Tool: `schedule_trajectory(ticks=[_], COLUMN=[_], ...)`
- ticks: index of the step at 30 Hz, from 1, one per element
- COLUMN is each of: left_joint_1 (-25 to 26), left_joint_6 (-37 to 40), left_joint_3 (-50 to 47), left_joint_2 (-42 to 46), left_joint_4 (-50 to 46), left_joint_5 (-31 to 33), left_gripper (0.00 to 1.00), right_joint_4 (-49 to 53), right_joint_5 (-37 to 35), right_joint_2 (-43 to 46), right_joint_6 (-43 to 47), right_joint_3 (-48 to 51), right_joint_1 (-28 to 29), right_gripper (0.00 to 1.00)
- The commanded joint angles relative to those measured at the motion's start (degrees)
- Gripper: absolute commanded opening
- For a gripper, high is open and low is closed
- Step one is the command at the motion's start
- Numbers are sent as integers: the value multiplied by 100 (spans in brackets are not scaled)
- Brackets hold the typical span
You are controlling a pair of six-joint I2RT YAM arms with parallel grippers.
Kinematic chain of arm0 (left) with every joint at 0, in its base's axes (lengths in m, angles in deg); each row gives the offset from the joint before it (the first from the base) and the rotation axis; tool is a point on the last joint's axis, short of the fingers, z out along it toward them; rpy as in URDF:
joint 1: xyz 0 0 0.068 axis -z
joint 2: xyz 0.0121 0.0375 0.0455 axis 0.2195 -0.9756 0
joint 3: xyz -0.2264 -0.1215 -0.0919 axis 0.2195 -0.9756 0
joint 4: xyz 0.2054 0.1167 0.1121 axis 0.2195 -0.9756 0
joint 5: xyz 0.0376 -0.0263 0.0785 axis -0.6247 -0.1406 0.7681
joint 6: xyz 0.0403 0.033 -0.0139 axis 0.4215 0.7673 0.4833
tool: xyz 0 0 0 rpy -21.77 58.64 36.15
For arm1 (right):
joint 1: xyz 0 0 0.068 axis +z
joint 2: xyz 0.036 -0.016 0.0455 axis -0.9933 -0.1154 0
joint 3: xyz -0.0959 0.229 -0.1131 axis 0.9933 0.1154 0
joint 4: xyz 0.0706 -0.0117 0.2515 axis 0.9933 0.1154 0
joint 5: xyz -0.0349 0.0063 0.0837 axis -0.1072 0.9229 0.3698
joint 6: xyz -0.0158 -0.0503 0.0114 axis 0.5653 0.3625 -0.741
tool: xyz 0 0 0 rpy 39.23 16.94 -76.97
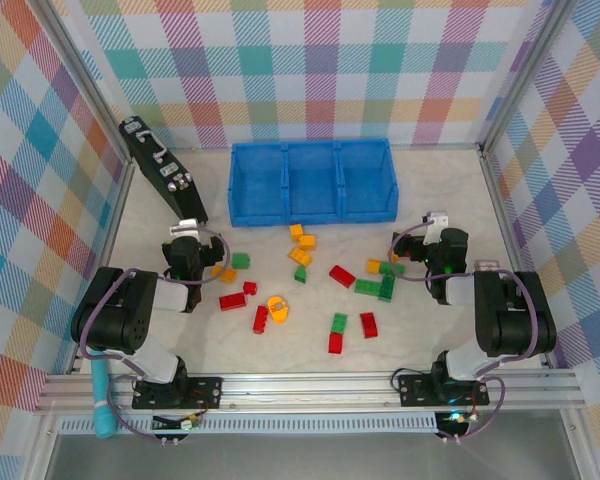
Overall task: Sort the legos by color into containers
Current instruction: Pick up the lego from the middle-right of the table.
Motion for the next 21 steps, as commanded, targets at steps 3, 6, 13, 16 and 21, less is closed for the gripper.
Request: schedule_trajectory(ticks=[3, 6, 13, 16, 21], left_joint_1=[-46, -46, -41, -42, -39], left_joint_6=[50, 48, 45, 46, 45], left_joint_3=[70, 70, 70, 80, 79], left_joint_2=[69, 72, 67, 65, 65], left_joint_4=[155, 153, 144, 135, 135], left_joint_5=[-21, -21, -27, -28, -25], left_gripper=[100, 100, 100, 100, 100], right_joint_4=[-170, -175, -175, -174, -110], right_joint_5=[103, 107, 103, 103, -138], right_joint_2=[12, 7, 7, 7, 188], right_joint_6=[54, 59, 54, 56, -28], right_joint_3=[-70, -70, -70, -70, -34], right_joint_1=[28, 21, 21, 22, 25], right_gripper=[99, 99, 99, 99, 99])
